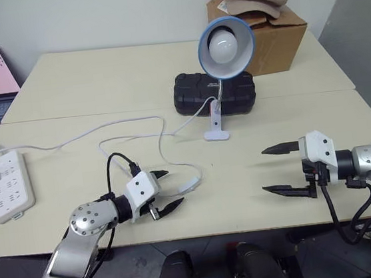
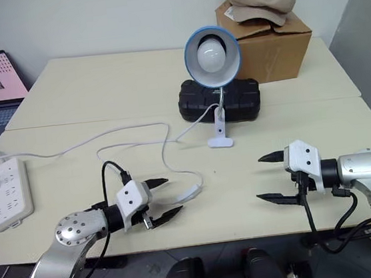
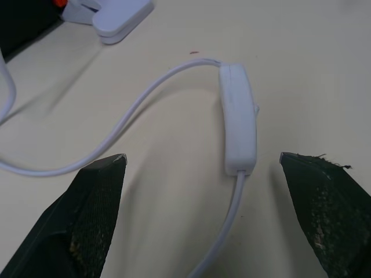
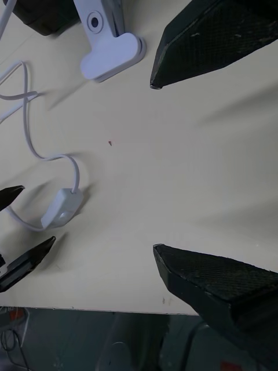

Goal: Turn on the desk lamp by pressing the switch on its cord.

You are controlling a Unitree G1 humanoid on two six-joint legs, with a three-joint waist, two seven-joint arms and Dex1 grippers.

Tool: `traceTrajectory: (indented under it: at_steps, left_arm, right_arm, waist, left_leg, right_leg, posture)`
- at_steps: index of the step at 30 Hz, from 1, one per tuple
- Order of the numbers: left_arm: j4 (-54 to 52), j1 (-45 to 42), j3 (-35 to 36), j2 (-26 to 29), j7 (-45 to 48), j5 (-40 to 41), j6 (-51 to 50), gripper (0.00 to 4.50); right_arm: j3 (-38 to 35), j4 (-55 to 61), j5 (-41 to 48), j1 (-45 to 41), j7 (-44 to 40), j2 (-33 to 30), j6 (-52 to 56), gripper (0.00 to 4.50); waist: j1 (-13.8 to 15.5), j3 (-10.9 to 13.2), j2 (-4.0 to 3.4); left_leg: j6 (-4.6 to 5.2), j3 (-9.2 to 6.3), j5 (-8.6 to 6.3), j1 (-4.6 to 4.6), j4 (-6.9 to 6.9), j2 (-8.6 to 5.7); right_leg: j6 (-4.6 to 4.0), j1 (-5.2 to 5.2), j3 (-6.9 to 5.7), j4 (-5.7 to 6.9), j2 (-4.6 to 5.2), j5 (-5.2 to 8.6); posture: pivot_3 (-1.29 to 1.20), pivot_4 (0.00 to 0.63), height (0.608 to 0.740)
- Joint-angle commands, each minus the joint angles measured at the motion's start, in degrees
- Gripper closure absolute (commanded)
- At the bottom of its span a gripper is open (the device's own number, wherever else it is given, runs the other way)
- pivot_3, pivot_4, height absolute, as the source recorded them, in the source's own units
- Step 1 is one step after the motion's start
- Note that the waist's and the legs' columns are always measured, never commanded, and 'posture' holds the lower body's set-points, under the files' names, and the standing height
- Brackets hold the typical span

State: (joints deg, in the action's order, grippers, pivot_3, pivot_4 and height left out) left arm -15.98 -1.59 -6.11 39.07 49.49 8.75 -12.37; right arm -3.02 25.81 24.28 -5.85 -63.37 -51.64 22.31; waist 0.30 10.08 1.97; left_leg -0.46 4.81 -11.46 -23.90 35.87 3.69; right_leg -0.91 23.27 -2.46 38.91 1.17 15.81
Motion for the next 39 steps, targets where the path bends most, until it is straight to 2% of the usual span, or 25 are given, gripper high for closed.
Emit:
traceTrajectory:
  at_steps: [1,4,7,8,15,20,22,29,34,39]
  left_arm:
    - [0.7,-2.8,-1.4,-0.4,1.0,0.0,-0.2,0.09]
    - [1.8,-3.7,-2.4,-0.4,1.6,-0.4,0.1,0.09]
    - [2.2,-4.4,-3.6,-0.5,1.9,-0.8,-0.1,0.52]
    - [2.2,-4.4,-3.9,-0.4,2.1,-1.0,0.0,0.85]
    - [2.3,-4.3,-4.2,-0.1,2.7,-1.9,0.3,2.40]
    - [2.2,-4.5,-4.7,-0.4,3.1,-2.3,0.4,3.77]
    - [2.1,-4.6,-4.8,-0.3,3.2,-2.2,0.6,4.10]
    - [1.7,-9.3,-4.2,-0.5,6.0,0.3,-0.2,4.11]
    - [2.7,-15.0,-5.4,0.4,11.1,2.2,-2.7,4.11]
    - [4.1,-19.1,-5.8,0.8,13.2,2.3,-5.1,4.11]
  right_arm:
    - [-1.4,3.2,1.3,-0.5,0.9,-0.7,1.2,0.00]
    - [-1.7,4.2,1.6,-0.2,1.3,-0.9,2.0,0.00]
    - [-1.7,4.6,1.5,-0.2,1.6,-1.1,2.4,0.00]
    - [-1.7,4.7,1.6,-0.3,1.7,-1.1,2.6,0.00]
    - [-1.9,4.9,1.9,-0.6,1.9,-1.6,2.8,0.00]
    - [-1.6,5.5,2.4,-0.8,2.4,-1.6,3.3,0.00]
    - [-1.3,5.5,2.3,-1.1,2.4,-1.6,3.2,0.00]
    - [2.8,5.2,3.2,-9.4,5.8,2.1,7.7,0.00]
    - [10.2,4.6,3.1,-20.5,7.6,6.1,14.9,0.00]
    - [19.0,2.3,0.0,-28.2,6.5,10.2,16.8,0.00]
  waist:
    - [0.0,0.0,0.00]
    - [-0.1,0.0,0.00]
    - [-0.1,0.0,0.00]
    - [-0.1,0.0,0.00]
    - [-0.1,0.0,0.00]
    - [-0.1,0.0,0.00]
    - [-0.1,0.0,0.00]
    - [-0.2,0.0,0.00]
    - [-0.4,0.0,0.00]
    - [-0.4,0.0,0.00]
  left_leg:
    - [0.00,0.00,0.00,0.01,0.00,0.00]
    - [0.00,0.01,0.00,0.00,0.02,0.00]
    - [0.00,0.01,0.00,0.01,0.02,0.00]
    - [0.00,0.01,0.00,0.00,0.02,0.00]
    - [0.00,0.00,0.00,0.01,0.04,0.00]
    - [0.00,0.00,0.00,0.00,0.04,-0.01]
    - [0.00,0.00,0.00,0.00,0.04,-0.01]
    - [0.01,-0.03,0.01,0.01,0.10,0.00]
    - [0.01,0.00,0.01,-0.02,0.11,0.00]
    - [0.01,0.02,0.01,-0.06,0.09,0.00]
  right_leg:
    - [0.00,-0.01,0.00,0.00,0.00,0.00]
    - [0.02,-0.01,0.02,0.00,0.00,-0.01]
    - [0.02,-0.01,0.02,0.01,0.00,-0.01]
    - [0.02,-0.01,0.01,0.01,0.00,-0.01]
    - [0.02,-0.01,0.02,0.02,0.00,-0.02]
    - [0.03,-0.01,0.02,0.02,0.00,-0.02]
    - [0.03,-0.01,0.02,0.02,0.00,-0.02]
    - [0.07,-0.02,0.00,0.07,-0.01,-0.05]
    - [0.08,0.01,0.04,0.07,-0.03,-0.06]
    - [0.07,0.02,0.03,0.05,-0.04,-0.03]
  posture:
    - [0.00,0.150,0.740]
    - [0.00,0.150,0.740]
    - [0.00,0.150,0.740]
    - [0.00,0.150,0.740]
    - [0.00,0.150,0.740]
    - [0.00,0.150,0.740]
    - [0.00,0.150,0.740]
    - [0.00,0.150,0.740]
    - [0.00,0.150,0.740]
    - [0.00,0.150,0.740]
